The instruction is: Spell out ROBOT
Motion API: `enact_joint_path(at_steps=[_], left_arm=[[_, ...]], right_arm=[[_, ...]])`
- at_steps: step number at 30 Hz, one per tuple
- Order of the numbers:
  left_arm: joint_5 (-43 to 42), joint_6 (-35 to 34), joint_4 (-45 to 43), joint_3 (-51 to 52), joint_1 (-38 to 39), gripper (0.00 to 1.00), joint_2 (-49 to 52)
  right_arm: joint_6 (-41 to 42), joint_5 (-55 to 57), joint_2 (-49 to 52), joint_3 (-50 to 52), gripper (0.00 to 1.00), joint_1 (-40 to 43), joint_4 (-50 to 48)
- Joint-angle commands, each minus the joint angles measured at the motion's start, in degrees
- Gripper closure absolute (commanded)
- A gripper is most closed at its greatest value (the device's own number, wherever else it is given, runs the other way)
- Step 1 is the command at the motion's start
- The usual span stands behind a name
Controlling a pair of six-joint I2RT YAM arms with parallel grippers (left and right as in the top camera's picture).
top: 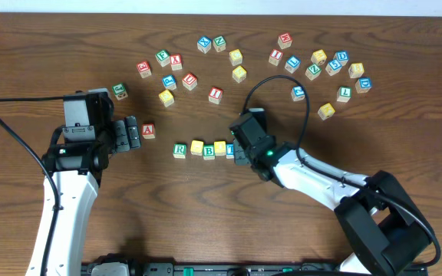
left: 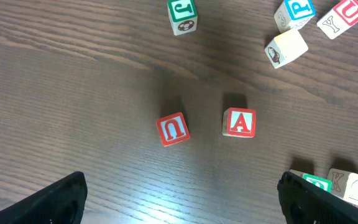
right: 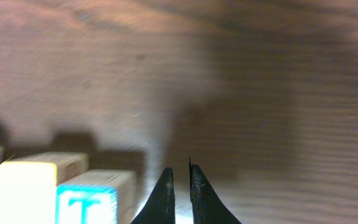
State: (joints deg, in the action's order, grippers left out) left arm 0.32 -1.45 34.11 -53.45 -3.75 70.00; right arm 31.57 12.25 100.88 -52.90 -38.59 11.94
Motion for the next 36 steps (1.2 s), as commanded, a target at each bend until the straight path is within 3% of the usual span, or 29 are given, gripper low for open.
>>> enact_joint_path(at_steps=[1,11,22,36], left_arm=[[0.09,0.26,0.13,-1.64,-0.20,0.04,0.00],[0.11,0.26,0.13,-1.64,-0.20,0.04,0.00],[0.11,0.26,0.13,-1.64,-0.20,0.04,0.00],[0.11,0.26,0.13,-1.64,-0.20,0.04,0.00]], right_arm=[[-0.92,2.84,0.39,-0.57,0.96,3.23,-0.17],[-4.42,-3.41,0.39,-0.57,0.98,6.12,-0.83],[0.76,-5.79,0.39,-0.57,0.99,1.81,5.49],[1.68,-6.84,0.39,-0.57,0.99,-4.15,4.48]])
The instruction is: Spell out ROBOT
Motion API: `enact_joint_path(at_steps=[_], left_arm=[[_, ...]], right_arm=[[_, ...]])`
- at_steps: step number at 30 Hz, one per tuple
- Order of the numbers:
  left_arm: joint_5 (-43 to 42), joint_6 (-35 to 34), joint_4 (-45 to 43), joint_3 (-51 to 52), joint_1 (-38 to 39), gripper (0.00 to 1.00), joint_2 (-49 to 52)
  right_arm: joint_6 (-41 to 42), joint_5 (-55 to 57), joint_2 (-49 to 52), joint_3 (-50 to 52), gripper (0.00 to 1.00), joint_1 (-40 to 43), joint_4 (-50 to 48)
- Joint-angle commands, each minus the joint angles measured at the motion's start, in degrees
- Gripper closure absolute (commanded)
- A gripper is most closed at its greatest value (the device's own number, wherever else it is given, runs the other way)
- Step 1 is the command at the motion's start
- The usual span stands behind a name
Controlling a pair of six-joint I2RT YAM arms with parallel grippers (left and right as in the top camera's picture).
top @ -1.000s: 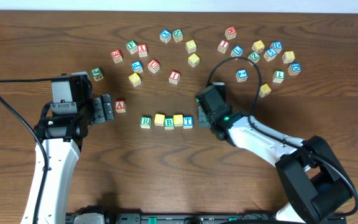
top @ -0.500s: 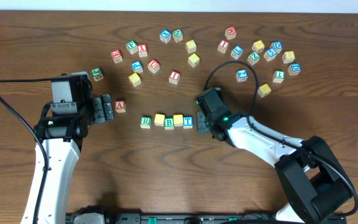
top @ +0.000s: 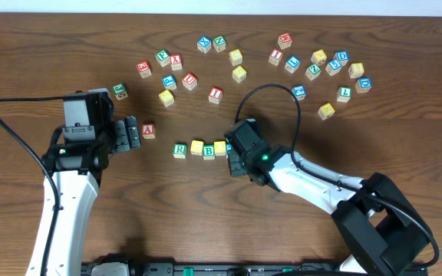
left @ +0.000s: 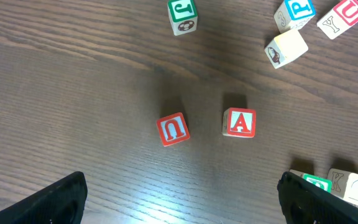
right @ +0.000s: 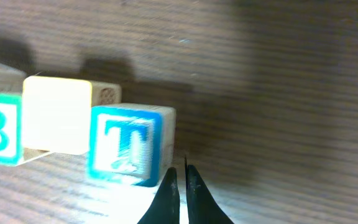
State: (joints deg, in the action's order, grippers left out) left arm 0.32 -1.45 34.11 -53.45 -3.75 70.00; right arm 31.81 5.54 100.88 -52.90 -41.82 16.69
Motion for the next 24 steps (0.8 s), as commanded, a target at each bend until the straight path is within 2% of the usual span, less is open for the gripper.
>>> enact_joint_path(at_steps=[1,24], left_arm=[[0.11,0.26,0.13,-1.64,-0.20,0.04,0.00],[0.11,0.26,0.13,-1.64,-0.20,0.04,0.00]], right_arm=[[1.42,-0.13,0.39,-0.57,0.99,-1.01,-0.39],[2.43,0.57,0.39,-0.57,0.99,-0.55,-0.42]])
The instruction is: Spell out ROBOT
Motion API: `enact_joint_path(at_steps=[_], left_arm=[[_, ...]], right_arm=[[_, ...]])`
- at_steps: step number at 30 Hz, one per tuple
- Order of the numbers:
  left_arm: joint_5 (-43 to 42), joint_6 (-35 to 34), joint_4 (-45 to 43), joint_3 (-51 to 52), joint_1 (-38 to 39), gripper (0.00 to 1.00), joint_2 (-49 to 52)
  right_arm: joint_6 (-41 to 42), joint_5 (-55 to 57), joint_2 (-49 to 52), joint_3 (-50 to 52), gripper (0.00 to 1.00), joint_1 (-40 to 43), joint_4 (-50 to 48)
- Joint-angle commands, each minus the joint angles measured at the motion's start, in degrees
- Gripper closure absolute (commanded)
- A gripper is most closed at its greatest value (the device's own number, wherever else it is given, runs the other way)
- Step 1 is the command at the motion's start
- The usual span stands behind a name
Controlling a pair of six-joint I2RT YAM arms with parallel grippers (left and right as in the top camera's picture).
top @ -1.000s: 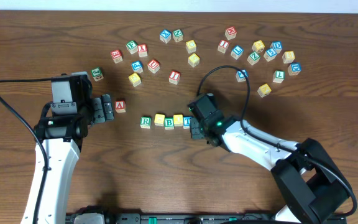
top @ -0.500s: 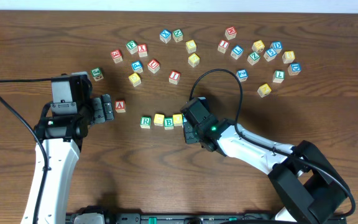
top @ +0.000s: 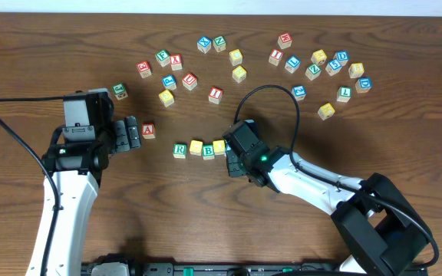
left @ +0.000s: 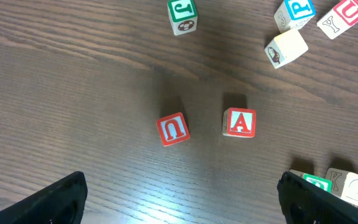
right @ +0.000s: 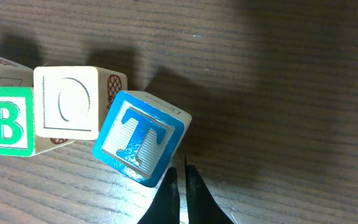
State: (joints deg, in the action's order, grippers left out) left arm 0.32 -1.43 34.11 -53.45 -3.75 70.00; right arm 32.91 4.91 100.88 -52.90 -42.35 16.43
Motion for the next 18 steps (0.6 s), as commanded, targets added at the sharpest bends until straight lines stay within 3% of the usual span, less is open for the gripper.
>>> enact_joint_path(at_steps=[1,18], left_arm=[[0.11,0.24,0.13,-1.64,-0.20,0.04,0.00],[0.11,0.24,0.13,-1.64,-0.20,0.03,0.00]], right_arm=[[1.38,1.22,0.39,-0.57,0.99,0.04,-0.15],[0.74,3.96,0.39,-0.57,0.99,1.66,-1.03]])
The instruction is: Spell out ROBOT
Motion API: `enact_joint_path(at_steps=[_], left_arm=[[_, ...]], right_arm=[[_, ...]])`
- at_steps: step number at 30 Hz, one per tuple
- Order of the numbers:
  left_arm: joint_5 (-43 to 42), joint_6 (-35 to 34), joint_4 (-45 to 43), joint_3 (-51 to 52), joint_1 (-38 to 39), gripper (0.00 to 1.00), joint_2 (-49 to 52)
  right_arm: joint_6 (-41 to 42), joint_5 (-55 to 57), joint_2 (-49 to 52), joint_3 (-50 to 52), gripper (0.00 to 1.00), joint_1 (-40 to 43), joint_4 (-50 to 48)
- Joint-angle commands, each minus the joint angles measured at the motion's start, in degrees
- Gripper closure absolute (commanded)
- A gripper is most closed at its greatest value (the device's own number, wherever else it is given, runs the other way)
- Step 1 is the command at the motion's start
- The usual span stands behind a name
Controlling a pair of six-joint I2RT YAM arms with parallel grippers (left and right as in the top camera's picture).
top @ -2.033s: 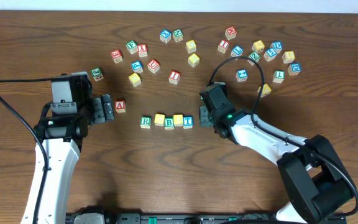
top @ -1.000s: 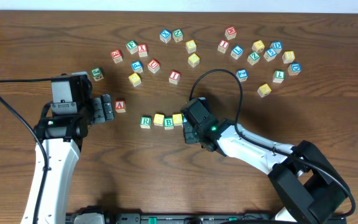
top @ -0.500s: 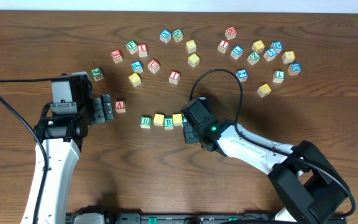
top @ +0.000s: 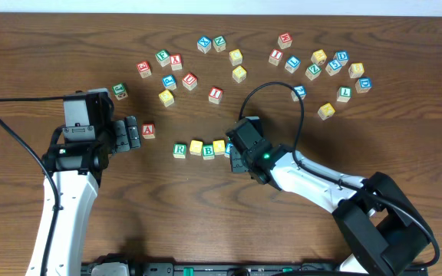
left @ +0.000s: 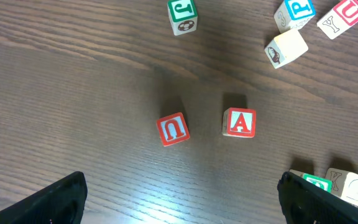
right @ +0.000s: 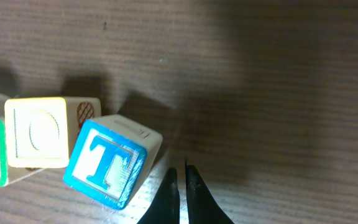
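A row of blocks reads green R point(top: 179, 150), yellow O point(top: 196, 146), green B point(top: 209, 151), yellow O point(top: 219, 146). In the right wrist view the blue T block point(right: 107, 163) lies askew against the last O point(right: 36, 132), beside the B. My right gripper point(right: 180, 171) is shut, empty, its tips just right of the T's corner; overhead it point(top: 236, 155) covers most of the T. My left gripper point(left: 182, 199) stands open with nothing in it, near a red A block point(left: 239, 122) and a red U block point(left: 173, 129).
Several loose letter blocks are scattered along the far side of the table point(top: 405, 115), from a green one point(top: 120, 91) at the left to a blue one point(top: 364, 83) at the right. A red I block point(top: 216, 94) lies behind the row.
My right gripper has shifted slightly to the right and away from the T, still shut. The T stays turned askew at the end of the row. The left arm has not moved.
My right gripper was shut and low to the right of the row's end. Then its tips stood at the T's right edge, with the T square against the O. Then the T was turned askew, and it remains so now. The left gripper stayed open throughout.
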State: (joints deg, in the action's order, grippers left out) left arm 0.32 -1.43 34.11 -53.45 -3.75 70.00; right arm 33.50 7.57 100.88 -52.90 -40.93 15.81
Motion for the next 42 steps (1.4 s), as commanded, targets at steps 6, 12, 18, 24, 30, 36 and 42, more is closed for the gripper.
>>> enact_joint_path(at_steps=[6,12,18,24,30,36,42], left_arm=[[0.11,0.24,0.13,-1.64,-0.20,0.04,0.00],[0.11,0.24,0.13,-1.64,-0.20,0.04,0.00],[0.11,0.24,0.13,-1.64,-0.20,0.04,0.00],[0.11,0.24,0.13,-1.64,-0.20,0.04,0.00],[0.09,0.24,0.13,-1.64,-0.20,0.04,0.00],[0.11,0.24,0.13,-1.64,-0.20,0.04,0.00],[0.11,0.24,0.13,-1.64,-0.20,0.04,0.00]], right_arm=[[-1.29,1.25,0.39,-0.57,0.99,0.22,-1.46],[-2.34,4.63,0.39,-0.57,0.99,0.87,-1.73],[-3.37,5.64,0.39,-0.57,0.99,3.89,-1.64],[-2.08,3.65,0.39,-0.57,0.99,5.01,1.66],[0.37,-1.01,0.39,-0.57,0.99,4.74,8.79],[-0.13,-3.72,0.39,-0.57,0.99,1.70,7.52],[-1.42,-8.07,0.39,-0.61,0.99,-0.37,4.07]])
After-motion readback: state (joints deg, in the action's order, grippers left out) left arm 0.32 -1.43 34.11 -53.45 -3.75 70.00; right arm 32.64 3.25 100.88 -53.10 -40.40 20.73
